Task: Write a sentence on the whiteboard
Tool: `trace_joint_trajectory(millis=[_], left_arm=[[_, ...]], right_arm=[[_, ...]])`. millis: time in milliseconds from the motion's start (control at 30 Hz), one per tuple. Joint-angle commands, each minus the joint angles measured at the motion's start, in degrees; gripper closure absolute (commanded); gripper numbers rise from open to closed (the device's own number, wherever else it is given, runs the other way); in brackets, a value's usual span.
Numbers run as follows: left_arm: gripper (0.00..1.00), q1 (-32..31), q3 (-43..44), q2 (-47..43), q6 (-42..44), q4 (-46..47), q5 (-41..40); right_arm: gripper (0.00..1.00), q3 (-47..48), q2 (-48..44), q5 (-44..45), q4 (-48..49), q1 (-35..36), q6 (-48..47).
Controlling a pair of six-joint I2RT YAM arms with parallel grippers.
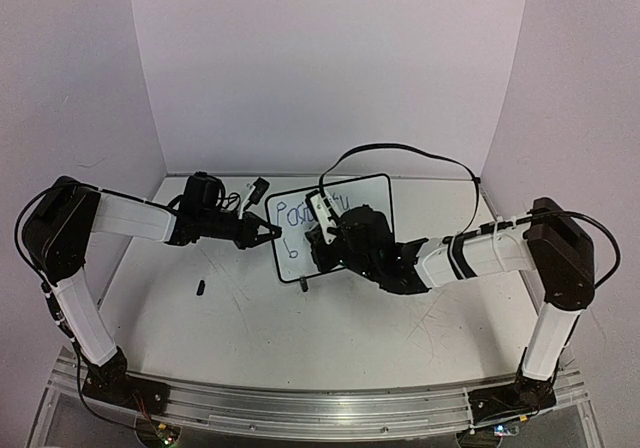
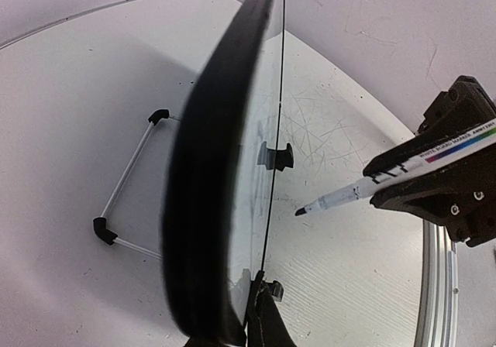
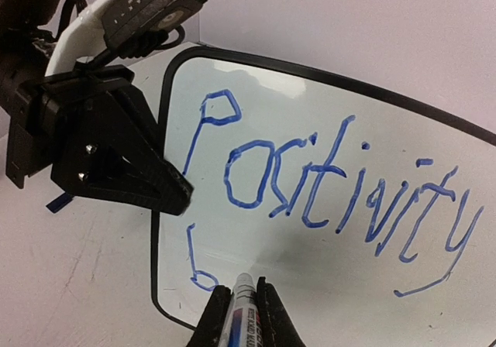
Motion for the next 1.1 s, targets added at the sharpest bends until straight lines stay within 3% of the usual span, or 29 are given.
trace_joint_trajectory(millis=[0, 567, 1067], left_arm=[[1.0, 1.4, 1.2, 1.0, 4.9, -3.3, -15.3], [1.0, 1.4, 1.5, 1.3, 4.9, -3.9, -14.9], [1.0, 1.4, 2.1, 1.6, 5.2, -4.8, -15.0]], right_arm=[[1.0, 2.8, 1.4, -1.1, 1.4, -0.6, -2.0], [1.0, 5.4, 4.6, -4.0, 1.7, -0.6, -2.3], [1.0, 5.3, 5.3, 0.6, 1.2, -0.6, -2.0]])
